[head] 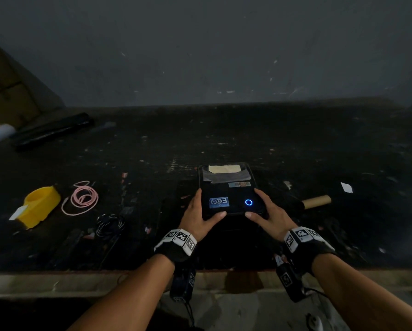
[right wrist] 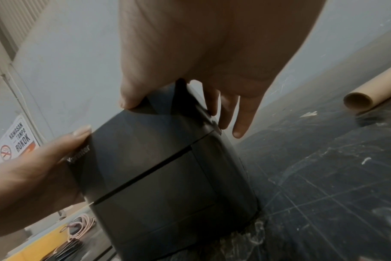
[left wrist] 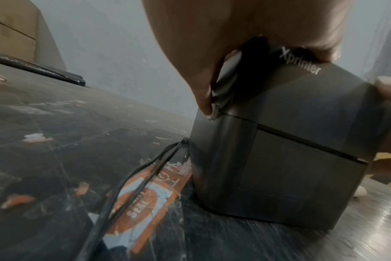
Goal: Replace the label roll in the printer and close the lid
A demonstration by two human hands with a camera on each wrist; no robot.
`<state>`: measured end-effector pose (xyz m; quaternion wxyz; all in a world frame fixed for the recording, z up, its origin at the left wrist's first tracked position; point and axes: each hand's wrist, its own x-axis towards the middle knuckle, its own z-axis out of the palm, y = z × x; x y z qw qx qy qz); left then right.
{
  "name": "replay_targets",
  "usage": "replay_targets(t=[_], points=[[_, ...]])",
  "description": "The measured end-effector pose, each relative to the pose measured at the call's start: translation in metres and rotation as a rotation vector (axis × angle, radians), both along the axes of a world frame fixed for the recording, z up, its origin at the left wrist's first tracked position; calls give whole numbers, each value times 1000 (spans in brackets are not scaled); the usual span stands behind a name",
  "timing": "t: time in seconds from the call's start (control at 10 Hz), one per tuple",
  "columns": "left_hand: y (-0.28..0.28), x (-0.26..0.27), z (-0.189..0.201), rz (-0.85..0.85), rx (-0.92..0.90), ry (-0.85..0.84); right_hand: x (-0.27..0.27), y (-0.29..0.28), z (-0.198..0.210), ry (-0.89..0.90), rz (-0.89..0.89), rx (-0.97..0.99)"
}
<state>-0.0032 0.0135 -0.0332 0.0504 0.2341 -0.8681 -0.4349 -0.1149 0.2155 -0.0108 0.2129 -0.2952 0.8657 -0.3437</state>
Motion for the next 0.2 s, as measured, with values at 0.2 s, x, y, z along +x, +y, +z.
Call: replay_targets(t=[0.2], points=[[-4,2,-5,51,35,97,-5,2,11,120,-6,-15]])
